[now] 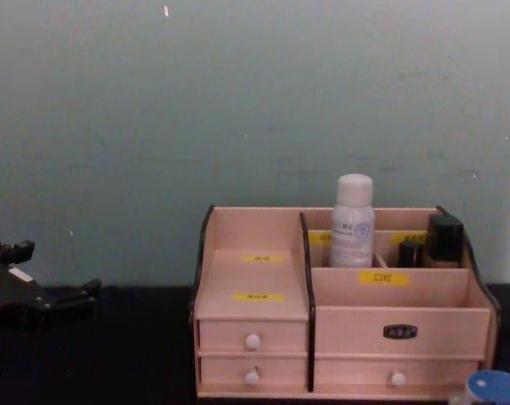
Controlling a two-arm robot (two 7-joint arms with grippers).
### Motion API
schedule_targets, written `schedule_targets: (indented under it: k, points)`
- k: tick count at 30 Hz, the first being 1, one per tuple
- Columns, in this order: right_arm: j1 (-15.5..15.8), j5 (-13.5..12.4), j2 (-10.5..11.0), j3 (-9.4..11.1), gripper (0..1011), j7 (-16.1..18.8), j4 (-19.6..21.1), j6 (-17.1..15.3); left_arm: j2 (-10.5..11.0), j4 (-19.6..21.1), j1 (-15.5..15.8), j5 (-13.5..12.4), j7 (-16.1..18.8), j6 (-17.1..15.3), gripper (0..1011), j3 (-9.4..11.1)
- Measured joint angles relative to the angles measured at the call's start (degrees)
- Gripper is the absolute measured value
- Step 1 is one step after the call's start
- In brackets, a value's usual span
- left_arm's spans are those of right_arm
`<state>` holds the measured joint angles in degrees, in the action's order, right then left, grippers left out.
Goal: Pick up the facial cleanser and watermelon frost from the table and place them into the tiered storage box.
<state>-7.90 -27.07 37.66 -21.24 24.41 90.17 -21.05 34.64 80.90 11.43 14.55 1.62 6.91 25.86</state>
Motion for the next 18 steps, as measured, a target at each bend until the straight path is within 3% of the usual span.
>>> schedule_targets:
  k: [6,18]
  points:
    - [0.00,0.00,0.00,0.00,721,-0.01,0.03,0.00,0.00,0.00,0.00,0.00,0.00,0.00,1001,0.00]
    - [0.00,0.00,0.00,0.00,715,0.00,0.05,-0.01,0.00,0.00,0.00,0.00,0.00,0.00,1001,0.00]
